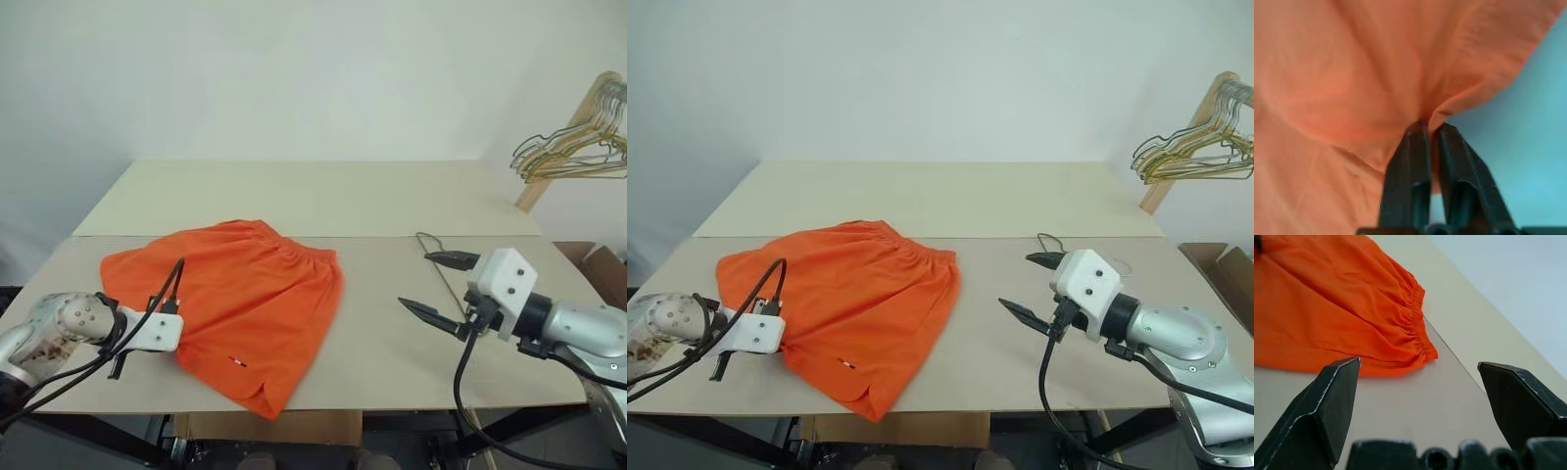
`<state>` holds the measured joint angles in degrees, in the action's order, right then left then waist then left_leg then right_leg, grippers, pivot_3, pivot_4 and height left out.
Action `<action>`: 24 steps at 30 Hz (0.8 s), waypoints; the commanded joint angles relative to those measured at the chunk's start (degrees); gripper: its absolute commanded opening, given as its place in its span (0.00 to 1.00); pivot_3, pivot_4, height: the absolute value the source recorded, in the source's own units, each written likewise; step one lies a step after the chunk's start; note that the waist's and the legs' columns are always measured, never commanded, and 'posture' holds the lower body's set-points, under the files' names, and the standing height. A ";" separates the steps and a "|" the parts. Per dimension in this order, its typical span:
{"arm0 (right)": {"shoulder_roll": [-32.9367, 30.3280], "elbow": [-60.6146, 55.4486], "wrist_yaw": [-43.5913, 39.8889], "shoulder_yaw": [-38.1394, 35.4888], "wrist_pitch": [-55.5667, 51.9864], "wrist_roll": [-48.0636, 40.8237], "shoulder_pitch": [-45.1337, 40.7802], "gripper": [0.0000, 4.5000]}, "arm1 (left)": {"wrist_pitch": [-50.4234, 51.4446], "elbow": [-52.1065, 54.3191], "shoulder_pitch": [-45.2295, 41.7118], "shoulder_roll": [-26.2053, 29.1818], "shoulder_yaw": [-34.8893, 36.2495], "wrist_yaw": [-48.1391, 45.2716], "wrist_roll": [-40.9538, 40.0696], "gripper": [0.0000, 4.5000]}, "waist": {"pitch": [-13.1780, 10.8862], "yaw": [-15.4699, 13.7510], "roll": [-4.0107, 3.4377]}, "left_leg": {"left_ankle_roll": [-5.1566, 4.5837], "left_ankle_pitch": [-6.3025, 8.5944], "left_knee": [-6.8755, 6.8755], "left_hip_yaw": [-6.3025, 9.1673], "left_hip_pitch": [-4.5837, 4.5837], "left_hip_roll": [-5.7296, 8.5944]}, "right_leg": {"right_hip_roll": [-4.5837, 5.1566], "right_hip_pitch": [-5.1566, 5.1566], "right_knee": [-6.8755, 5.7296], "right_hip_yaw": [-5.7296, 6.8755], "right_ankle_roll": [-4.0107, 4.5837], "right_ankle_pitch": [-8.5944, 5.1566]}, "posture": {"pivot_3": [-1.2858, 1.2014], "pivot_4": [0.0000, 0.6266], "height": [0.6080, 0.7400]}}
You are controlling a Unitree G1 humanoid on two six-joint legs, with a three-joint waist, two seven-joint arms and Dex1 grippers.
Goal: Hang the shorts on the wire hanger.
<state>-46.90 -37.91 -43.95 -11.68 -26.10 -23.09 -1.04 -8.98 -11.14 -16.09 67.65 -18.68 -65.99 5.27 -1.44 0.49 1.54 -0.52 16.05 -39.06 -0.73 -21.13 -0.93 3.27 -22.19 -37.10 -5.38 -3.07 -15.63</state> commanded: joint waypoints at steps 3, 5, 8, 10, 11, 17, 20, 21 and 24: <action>-1.61 -0.99 -3.24 -0.84 1.83 -1.10 -0.18 1.00 | 1.35 5.96 -1.21 0.12 5.27 -10.20 -10.42 0.48 | -0.01 0.11 0.02 | -0.01 0.00 0.00 0.00 -0.11 -0.01 | 0.00 -0.08 0.01 0.00 -0.01 0.00 | 0.52 0.00 1.00; -3.01 -0.78 -6.42 -0.48 3.75 -0.81 0.41 1.00 | 4.76 9.98 -0.86 1.22 7.21 -15.68 -16.61 0.62 | -0.01 0.16 0.03 | -0.03 0.02 -0.01 0.00 -0.16 -0.02 | 0.02 -0.10 0.02 0.00 -0.01 -0.01 | 0.51 0.00 1.00; -5.71 0.33 -12.03 0.74 6.15 -1.11 0.10 1.00 | 10.64 15.64 -0.42 3.20 9.98 -21.85 -23.93 0.80 | -0.01 0.35 0.02 | -0.05 0.03 -0.02 -0.01 -0.14 -0.04 | 0.01 -0.09 0.02 0.01 -0.02 -0.01 | 0.51 0.00 1.00; -6.89 1.27 -14.49 1.55 7.05 -1.34 -0.58 1.00 | 12.94 17.91 -0.07 4.20 11.29 -23.96 -26.12 0.93 | -0.01 0.62 0.03 | -0.05 0.03 -0.01 -0.03 -0.06 -0.06 | -0.01 -0.05 0.01 0.00 -0.02 -0.02 | 0.51 0.00 1.00; -7.40 1.76 -15.68 1.81 7.62 -1.50 -0.81 1.00 | 13.73 18.82 0.26 4.84 12.04 -24.83 -26.85 1.00 | -0.01 0.72 0.02 | -0.05 0.03 -0.01 -0.03 -0.02 -0.07 | -0.02 -0.03 0.00 0.00 -0.02 -0.02 | 0.51 0.00 1.00; -7.93 4.06 -18.80 3.87 9.18 -1.09 -2.83 1.00 | 38.30 28.33 -5.57 1.65 12.38 -16.82 -34.33 1.00 | -0.02 0.18 0.06 | -0.05 0.03 -0.06 0.00 0.02 -0.07 | -0.06 0.03 -0.02 -0.01 -0.02 -0.02 | 0.53 0.00 1.00; -8.31 5.22 -20.73 5.62 9.95 -0.96 -4.62 1.00 | 56.58 36.19 -11.01 -3.53 6.86 -9.53 -37.83 1.00 | -0.02 -0.26 0.08 | -0.06 0.03 -0.13 0.04 -0.04 -0.02 | 0.00 0.05 0.00 0.02 -0.07 -0.03 | 0.53 0.00 1.00; -8.37 5.51 -21.30 6.12 10.39 -0.76 -5.09 1.00 | 61.50 38.01 -12.76 -4.98 4.66 -7.95 -38.27 1.00 | -0.01 -0.23 0.09 | -0.07 0.04 -0.14 0.04 -0.05 0.00 | 0.01 0.06 0.00 0.01 -0.10 -0.04 | 0.53 0.00 1.00; -8.31 5.92 -21.94 6.91 11.15 -0.39 -6.25 1.00 | 76.89 40.85 -18.67 -11.05 -4.08 -1.57 -37.64 1.00 | -0.01 -0.16 0.10 | -0.12 0.07 -0.16 0.06 -0.08 0.03 | -0.02 0.03 -0.01 -0.02 -0.10 -0.04 | 0.52 0.00 1.00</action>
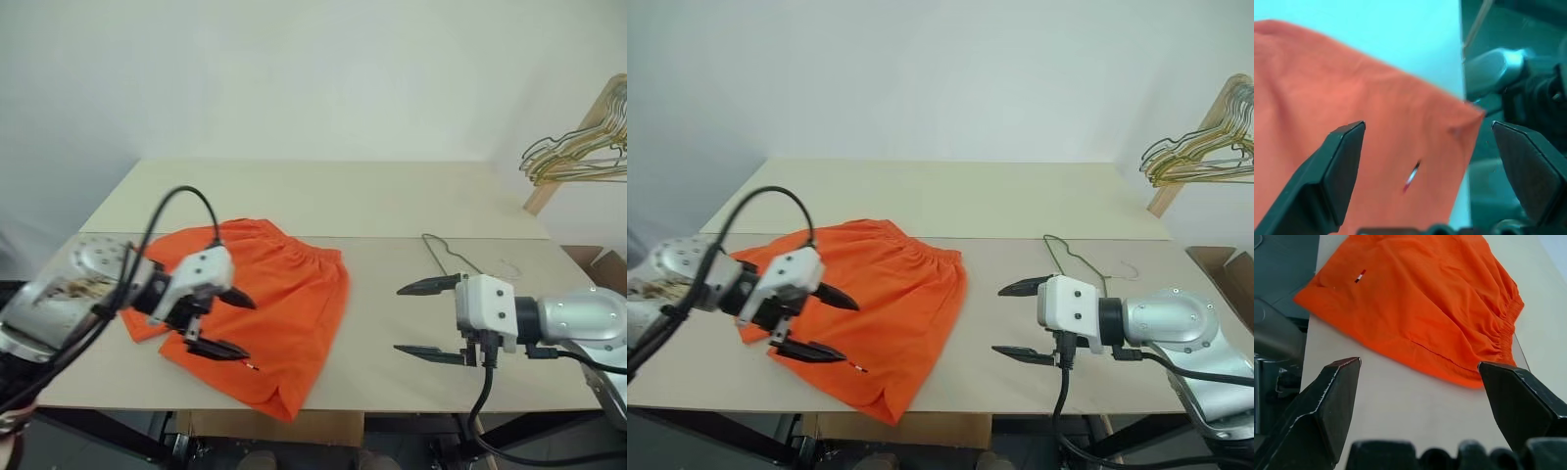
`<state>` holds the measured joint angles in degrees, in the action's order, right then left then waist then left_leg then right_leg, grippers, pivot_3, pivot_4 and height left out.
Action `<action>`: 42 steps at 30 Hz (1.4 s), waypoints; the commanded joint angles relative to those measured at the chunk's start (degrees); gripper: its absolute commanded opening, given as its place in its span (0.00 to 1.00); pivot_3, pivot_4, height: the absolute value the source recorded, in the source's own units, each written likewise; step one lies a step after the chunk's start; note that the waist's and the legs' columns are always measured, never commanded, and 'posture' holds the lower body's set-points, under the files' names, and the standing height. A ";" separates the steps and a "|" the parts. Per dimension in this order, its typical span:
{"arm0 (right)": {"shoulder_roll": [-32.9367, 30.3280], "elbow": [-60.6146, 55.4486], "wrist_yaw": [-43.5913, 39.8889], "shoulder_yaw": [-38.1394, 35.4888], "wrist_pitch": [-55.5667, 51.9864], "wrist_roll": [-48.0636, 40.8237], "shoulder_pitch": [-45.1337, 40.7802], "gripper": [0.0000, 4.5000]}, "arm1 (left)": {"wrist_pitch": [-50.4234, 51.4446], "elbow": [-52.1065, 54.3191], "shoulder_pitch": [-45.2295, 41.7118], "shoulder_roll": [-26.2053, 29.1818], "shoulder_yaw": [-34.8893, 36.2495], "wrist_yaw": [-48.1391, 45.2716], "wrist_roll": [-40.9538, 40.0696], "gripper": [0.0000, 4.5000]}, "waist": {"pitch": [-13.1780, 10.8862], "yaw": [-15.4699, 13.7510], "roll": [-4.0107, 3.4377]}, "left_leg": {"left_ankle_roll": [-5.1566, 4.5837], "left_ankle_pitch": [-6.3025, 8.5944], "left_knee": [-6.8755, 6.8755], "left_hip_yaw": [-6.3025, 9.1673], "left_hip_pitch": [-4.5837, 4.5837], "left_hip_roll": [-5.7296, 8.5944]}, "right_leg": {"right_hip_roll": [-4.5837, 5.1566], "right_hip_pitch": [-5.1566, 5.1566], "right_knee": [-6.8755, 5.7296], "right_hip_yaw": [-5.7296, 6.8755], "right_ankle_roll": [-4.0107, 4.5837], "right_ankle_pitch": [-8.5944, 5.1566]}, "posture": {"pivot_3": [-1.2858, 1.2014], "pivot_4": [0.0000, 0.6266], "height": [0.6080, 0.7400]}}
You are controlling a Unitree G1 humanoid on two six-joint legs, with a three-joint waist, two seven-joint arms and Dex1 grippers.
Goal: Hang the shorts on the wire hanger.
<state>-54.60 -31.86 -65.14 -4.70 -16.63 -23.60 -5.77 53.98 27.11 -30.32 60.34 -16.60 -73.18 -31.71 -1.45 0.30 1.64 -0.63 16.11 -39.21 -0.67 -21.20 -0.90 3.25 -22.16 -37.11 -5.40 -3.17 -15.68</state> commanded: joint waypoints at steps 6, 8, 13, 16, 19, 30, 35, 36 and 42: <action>-0.73 -0.68 -0.80 -0.40 1.25 -0.18 -1.49 1.00 | 29.31 1.98 -12.61 -11.87 -13.36 11.90 -1.91 1.00 | -0.01 0.58 0.03 | 0.00 0.00 -0.01 0.09 0.01 0.01 | -0.07 -0.01 -0.02 -0.02 0.03 0.02 | 0.51 0.00 1.00; -0.71 -0.96 -0.66 -0.54 1.22 -0.17 -0.99 1.00 | 34.99 -0.13 -15.40 -15.27 -15.36 14.47 -2.37 1.00 | -0.01 0.53 0.03 | 0.00 0.00 -0.01 0.09 0.02 0.03 | -0.06 0.01 -0.01 -0.02 0.03 0.02 | 0.51 0.00 1.00; -0.48 -2.24 0.76 -0.97 0.18 -0.26 -0.19 1.00 | 38.10 -2.05 -17.09 -20.04 -20.68 21.54 -0.94 1.00 | -0.01 0.80 0.03 | 0.00 0.00 -0.02 0.13 0.01 0.05 | -0.06 -0.01 -0.01 -0.04 0.04 0.02 | 0.50 0.00 1.00; -0.76 -3.25 1.37 -1.98 -0.33 -0.69 0.94 1.00 | 38.32 -2.76 -17.54 -20.18 -22.92 23.74 -2.00 1.00 | -0.02 0.86 0.03 | 0.00 0.00 -0.02 0.14 0.01 0.04 | -0.06 -0.03 -0.02 -0.06 0.06 0.03 | 0.50 0.01 1.00; -0.95 -4.91 2.30 -3.31 -1.19 -1.28 2.60 1.00 | 38.52 -2.84 -16.66 -20.85 -24.99 27.25 -1.07 1.00 | -0.02 0.80 0.04 | 0.00 0.00 -0.02 0.13 0.03 0.06 | -0.04 0.00 -0.01 -0.06 0.06 0.02 | 0.49 0.03 1.00; -1.27 -6.94 2.94 -5.91 -3.51 -2.99 4.10 1.00 | 38.52 -1.77 -14.11 -21.56 -26.89 36.01 -1.94 0.88 | -0.06 0.83 0.03 | 0.00 0.00 -0.02 0.11 0.18 0.06 | -0.04 0.16 0.00 -0.07 0.07 0.02 | 0.49 0.06 1.00; -1.27 -6.65 2.96 -5.70 -3.71 -3.30 3.48 1.00 | 38.52 -1.72 -13.67 -20.20 -27.64 37.75 -2.68 0.53 | -0.07 1.20 0.03 | 0.00 0.00 -0.01 0.11 0.15 0.06 | -0.05 0.12 0.02 -0.09 0.08 0.01 | 0.49 0.07 1.00; -1.25 -6.51 2.90 -5.68 -3.72 -3.36 3.29 1.00 | 38.52 -2.05 -13.45 -20.06 -27.27 38.02 -3.00 0.45 | -0.08 1.30 0.03 | 0.00 0.00 -0.01 0.12 0.14 0.06 | -0.05 0.11 0.02 -0.09 0.08 0.01 | 0.49 0.07 1.00; -1.12 -5.33 2.54 -5.23 -3.26 -3.08 2.44 1.00 | 38.52 -2.42 -12.49 -18.74 -26.24 38.91 -3.66 0.06 | -0.08 1.57 0.03 | -0.01 0.01 -0.01 0.13 0.15 0.06 | -0.05 0.11 0.03 -0.08 0.09 0.00 | 0.50 0.06 1.00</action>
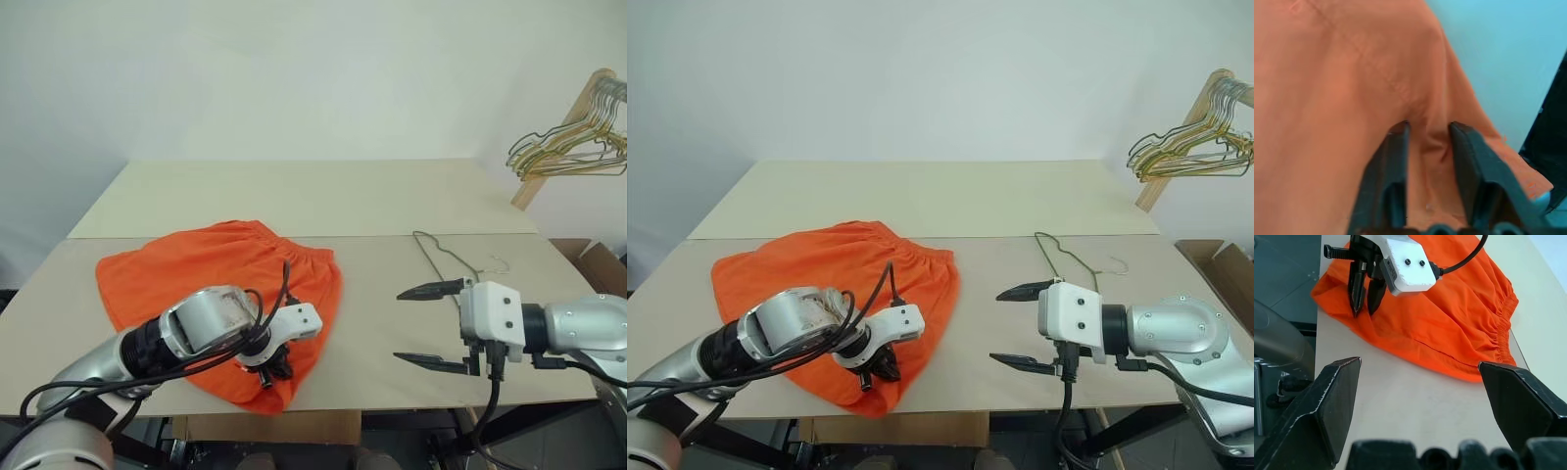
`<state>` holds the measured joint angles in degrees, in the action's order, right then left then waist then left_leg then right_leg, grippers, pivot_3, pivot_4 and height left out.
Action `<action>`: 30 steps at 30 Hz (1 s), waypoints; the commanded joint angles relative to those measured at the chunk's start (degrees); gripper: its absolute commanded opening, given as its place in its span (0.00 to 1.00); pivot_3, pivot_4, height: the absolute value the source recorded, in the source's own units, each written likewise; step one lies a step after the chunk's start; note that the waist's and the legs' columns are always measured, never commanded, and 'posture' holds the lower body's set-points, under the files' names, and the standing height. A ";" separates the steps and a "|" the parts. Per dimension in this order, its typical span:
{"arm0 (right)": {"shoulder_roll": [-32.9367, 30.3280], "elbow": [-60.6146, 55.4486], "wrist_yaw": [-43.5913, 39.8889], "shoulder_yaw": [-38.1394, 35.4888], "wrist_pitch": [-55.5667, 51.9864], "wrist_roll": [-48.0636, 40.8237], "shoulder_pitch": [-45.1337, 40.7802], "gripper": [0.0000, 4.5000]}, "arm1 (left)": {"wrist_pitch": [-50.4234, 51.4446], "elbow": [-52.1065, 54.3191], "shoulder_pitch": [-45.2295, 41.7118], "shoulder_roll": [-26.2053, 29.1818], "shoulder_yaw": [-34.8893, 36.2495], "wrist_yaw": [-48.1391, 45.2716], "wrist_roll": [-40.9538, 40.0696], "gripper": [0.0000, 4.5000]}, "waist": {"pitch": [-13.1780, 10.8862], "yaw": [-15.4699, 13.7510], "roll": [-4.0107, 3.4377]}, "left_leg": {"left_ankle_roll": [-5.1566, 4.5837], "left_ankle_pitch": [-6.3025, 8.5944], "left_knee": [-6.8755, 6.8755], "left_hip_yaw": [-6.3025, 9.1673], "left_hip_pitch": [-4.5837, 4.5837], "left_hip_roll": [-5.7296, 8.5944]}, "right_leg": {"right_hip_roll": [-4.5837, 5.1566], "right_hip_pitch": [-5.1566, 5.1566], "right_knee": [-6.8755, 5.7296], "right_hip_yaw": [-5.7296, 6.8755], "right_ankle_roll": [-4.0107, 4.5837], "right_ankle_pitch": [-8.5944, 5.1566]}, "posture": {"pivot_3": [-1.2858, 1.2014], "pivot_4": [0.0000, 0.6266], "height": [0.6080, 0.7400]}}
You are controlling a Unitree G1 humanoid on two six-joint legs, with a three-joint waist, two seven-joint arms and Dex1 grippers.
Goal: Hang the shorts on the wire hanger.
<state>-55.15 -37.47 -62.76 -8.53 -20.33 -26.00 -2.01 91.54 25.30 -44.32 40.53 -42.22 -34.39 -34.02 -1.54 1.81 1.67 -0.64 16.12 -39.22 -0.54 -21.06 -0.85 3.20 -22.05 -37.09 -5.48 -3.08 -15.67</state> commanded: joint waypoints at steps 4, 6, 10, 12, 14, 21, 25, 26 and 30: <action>-0.33 1.15 0.00 -0.81 0.96 -0.38 -1.93 1.00 | 0.30 0.83 2.30 3.37 -0.03 -1.07 -1.06 0.00 | 0.00 0.32 0.00 | 0.00 0.00 0.00 0.00 0.00 0.00 | 0.00 0.00 0.00 0.00 0.00 0.00 | 0.50 0.05 1.00; 0.01 1.99 0.02 0.05 1.31 0.02 -2.81 1.00 | -5.34 3.34 2.71 8.58 -1.24 -4.22 0.30 0.00 | -0.01 0.71 0.02 | 0.00 0.00 0.04 0.00 0.00 -0.02 | -0.02 -0.03 0.00 0.00 0.01 -0.01 | 0.51 0.05 1.00; 0.66 4.35 0.59 2.73 3.55 3.14 -4.48 1.00 | -19.85 6.00 5.42 19.30 -2.03 -11.72 5.32 0.00 | -0.22 0.56 -0.02 | 0.01 0.00 0.18 -0.01 0.02 -0.05 | -0.05 -0.08 -0.01 -0.05 0.08 -0.01 | 0.51 0.05 1.00; 1.66 6.59 2.11 6.02 6.45 7.93 -6.35 1.00 | -28.13 6.24 8.15 24.52 -0.70 -15.64 8.48 0.00 | -0.44 0.55 0.08 | 0.02 -0.01 0.16 -0.09 0.03 -0.04 | -0.02 -0.12 -0.01 -0.06 0.08 -0.01 | 0.52 0.05 1.00; 4.17 9.94 4.85 10.51 9.75 13.97 -9.73 1.00 | -33.34 5.67 10.67 27.45 2.00 -18.40 9.69 0.00 | -0.56 0.16 0.17 | 0.02 -0.01 0.16 -0.12 0.01 -0.05 | -0.02 -0.11 0.02 -0.03 0.09 -0.01 | 0.52 0.05 1.00; 14.71 28.75 14.38 27.63 29.04 38.05 -21.84 1.00 | -38.23 4.41 16.36 29.27 14.25 -22.67 8.45 0.00 | -0.77 -1.25 0.27 | 0.04 -0.03 0.12 -0.15 -0.13 -0.04 | 0.01 -0.24 0.03 0.04 0.04 -0.04 | 0.54 0.03 1.00; 19.34 38.86 19.81 32.17 36.33 45.50 -26.12 1.00 | -39.16 4.25 19.00 30.46 20.56 -25.19 7.55 0.00 | -0.77 -1.62 0.27 | 0.04 -0.03 0.13 -0.15 -0.29 -0.01 | 0.09 -0.35 0.04 0.08 0.03 -0.05 | 0.56 0.01 1.00; 20.68 41.53 21.86 32.93 37.65 47.39 -27.32 1.00 | -39.54 4.18 19.67 30.98 21.93 -25.79 7.55 0.00 | -0.77 -1.67 0.27 | 0.05 -0.03 0.13 -0.16 -0.29 -0.01 | 0.09 -0.37 0.03 0.07 0.03 -0.05 | 0.56 0.01 1.00; 23.72 51.79 27.94 35.69 42.91 53.69 -31.66 1.00 | -40.43 4.23 22.09 32.26 26.63 -26.88 7.57 0.00 | -0.77 -1.75 0.27 | 0.08 -0.05 0.19 -0.15 -0.27 -0.02 | 0.08 -0.42 -0.02 0.06 0.06 -0.05 | 0.57 0.00 1.00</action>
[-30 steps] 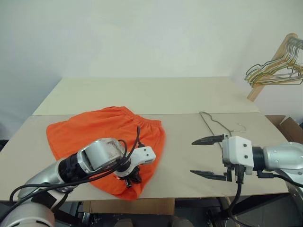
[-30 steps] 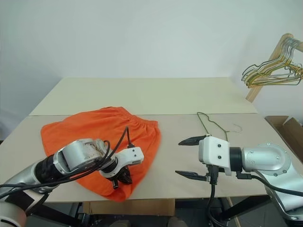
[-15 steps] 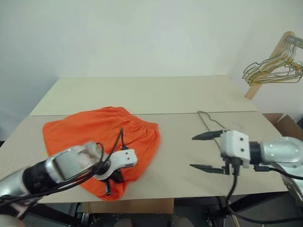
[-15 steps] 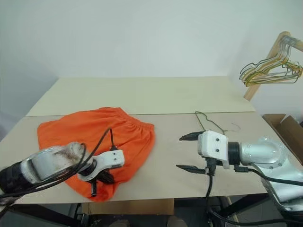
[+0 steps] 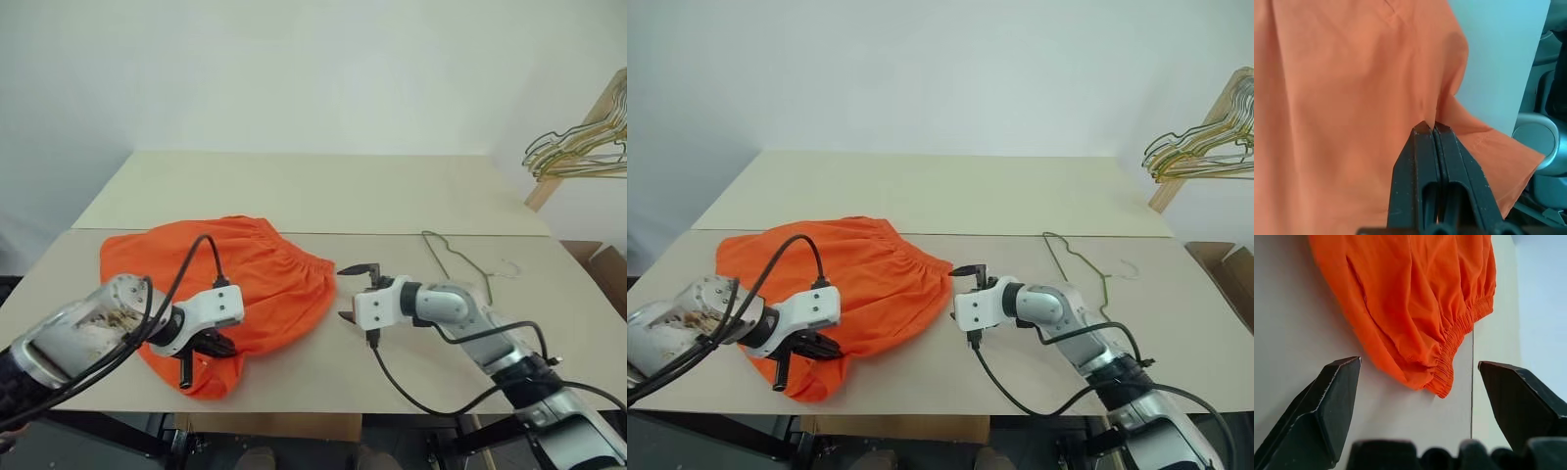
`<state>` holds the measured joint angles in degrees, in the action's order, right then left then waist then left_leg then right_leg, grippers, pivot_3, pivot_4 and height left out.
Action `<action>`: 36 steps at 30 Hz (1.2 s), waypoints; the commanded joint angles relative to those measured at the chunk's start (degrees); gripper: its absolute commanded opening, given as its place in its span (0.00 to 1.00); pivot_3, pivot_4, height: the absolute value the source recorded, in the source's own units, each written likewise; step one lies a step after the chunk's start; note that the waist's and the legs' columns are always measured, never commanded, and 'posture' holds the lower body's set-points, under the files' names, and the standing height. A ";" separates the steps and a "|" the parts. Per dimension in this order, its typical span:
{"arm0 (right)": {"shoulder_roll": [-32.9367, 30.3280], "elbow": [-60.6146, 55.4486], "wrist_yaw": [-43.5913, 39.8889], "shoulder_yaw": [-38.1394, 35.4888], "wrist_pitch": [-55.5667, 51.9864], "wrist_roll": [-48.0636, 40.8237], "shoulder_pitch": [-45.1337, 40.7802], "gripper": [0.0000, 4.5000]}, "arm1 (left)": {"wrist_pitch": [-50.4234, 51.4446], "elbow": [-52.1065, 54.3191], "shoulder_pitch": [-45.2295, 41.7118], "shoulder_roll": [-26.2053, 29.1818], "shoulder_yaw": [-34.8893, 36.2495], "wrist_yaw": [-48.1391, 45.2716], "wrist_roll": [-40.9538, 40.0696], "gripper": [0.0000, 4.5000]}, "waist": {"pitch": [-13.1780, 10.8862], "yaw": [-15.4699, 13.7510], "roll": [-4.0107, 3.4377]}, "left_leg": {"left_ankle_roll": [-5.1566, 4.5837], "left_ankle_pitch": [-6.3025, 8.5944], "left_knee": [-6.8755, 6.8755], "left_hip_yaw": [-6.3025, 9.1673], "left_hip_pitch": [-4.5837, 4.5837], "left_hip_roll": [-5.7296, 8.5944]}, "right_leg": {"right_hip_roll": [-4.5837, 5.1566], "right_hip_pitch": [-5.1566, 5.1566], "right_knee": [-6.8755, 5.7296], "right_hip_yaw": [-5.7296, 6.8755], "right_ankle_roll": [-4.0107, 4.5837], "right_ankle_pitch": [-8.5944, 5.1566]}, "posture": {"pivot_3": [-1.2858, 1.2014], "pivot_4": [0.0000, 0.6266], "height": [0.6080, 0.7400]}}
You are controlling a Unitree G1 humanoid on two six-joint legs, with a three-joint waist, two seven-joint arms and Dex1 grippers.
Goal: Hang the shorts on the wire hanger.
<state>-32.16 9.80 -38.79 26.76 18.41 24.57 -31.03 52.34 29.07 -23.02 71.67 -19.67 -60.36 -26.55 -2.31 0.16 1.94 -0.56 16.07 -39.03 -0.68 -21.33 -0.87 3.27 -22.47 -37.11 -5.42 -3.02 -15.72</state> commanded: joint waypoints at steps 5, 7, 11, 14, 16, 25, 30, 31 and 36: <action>4.69 15.42 10.99 2.50 8.35 7.89 -7.29 1.00 | -1.71 2.26 4.96 2.45 10.02 -2.27 -1.53 0.00 | 0.00 -0.65 0.00 | 0.03 -0.02 0.04 0.03 0.01 0.00 | 0.00 0.01 -0.01 0.03 0.02 0.00 | 0.58 0.00 1.00; 6.51 19.58 13.27 3.65 9.90 9.57 -9.06 1.00 | -1.67 3.37 6.76 2.75 11.77 -2.40 -1.72 0.00 | 0.00 -0.73 0.00 | 0.06 -0.03 0.06 0.03 0.03 0.00 | 0.00 0.00 -0.03 0.02 0.03 0.01 | 0.59 0.00 1.00; 11.30 29.15 20.80 5.37 9.44 13.51 -13.26 1.00 | -1.30 5.10 9.60 2.88 14.90 -2.70 -2.43 0.00 | 0.00 -0.81 0.00 | 0.16 -0.09 0.11 0.11 0.06 0.00 | 0.00 0.01 -0.08 0.07 0.06 0.01 | 0.59 0.00 1.00; 13.97 36.81 26.17 6.70 8.85 16.13 -16.83 0.96 | -1.02 5.85 11.13 2.75 16.43 -2.47 -2.93 0.00 | 0.00 -0.83 0.00 | 0.25 -0.15 0.13 0.16 0.11 0.00 | 0.00 0.02 -0.15 0.08 0.09 0.03 | 0.60 0.00 1.00; 14.82 41.41 29.43 8.05 9.83 18.14 -19.01 0.87 | -1.10 6.17 12.04 2.67 17.11 -2.24 -3.05 0.00 | 0.00 -0.87 -0.01 | 0.32 -0.18 0.14 0.19 0.16 0.01 | 0.00 0.02 -0.25 0.10 0.11 0.02 | 0.60 0.00 1.00; 16.22 51.21 35.55 9.79 11.86 20.35 -23.37 0.16 | -1.16 7.71 15.79 2.55 20.23 -2.00 -3.57 0.00 | 0.00 -0.89 -0.01 | 0.51 -0.30 0.13 0.36 0.26 0.03 | -0.05 -0.01 -0.67 0.18 0.26 -0.06 | 0.60 0.00 1.00; 14.39 51.30 36.06 9.88 13.22 20.23 -23.90 0.00 | -2.13 8.08 17.10 2.55 19.86 -2.01 -2.68 0.00 | -0.01 -0.84 -0.02 | 0.52 -0.30 0.16 0.50 0.27 0.02 | -0.06 -0.04 -0.77 0.24 0.35 -0.11 | 0.60 0.00 1.00; 13.88 50.90 35.94 9.73 13.42 20.08 -23.80 0.00 | -2.41 7.98 17.10 2.54 19.50 -2.06 -2.42 0.00 | -0.01 -0.83 -0.02 | 0.52 -0.30 0.16 0.50 0.26 0.02 | -0.06 -0.06 -0.79 0.23 0.35 -0.12 | 0.59 0.00 1.00; 7.80 42.93 33.51 7.79 13.35 18.92 -21.20 0.00 | -6.63 5.96 16.19 2.71 15.02 -3.29 1.47 0.00 | -0.02 -0.87 -0.03 | 0.53 -0.31 0.14 0.47 0.25 0.04 | -0.04 -0.05 -0.78 0.24 0.35 -0.12 | 0.57 0.00 1.00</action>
<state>-21.83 55.80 -4.79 37.16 32.18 44.71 -52.29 47.33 35.38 -6.16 73.90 -3.57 -62.74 -26.94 -2.33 -0.71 1.90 -0.04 15.77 -38.89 -0.23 -21.08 -0.83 3.23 -22.52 -37.88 -5.18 -2.66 -15.84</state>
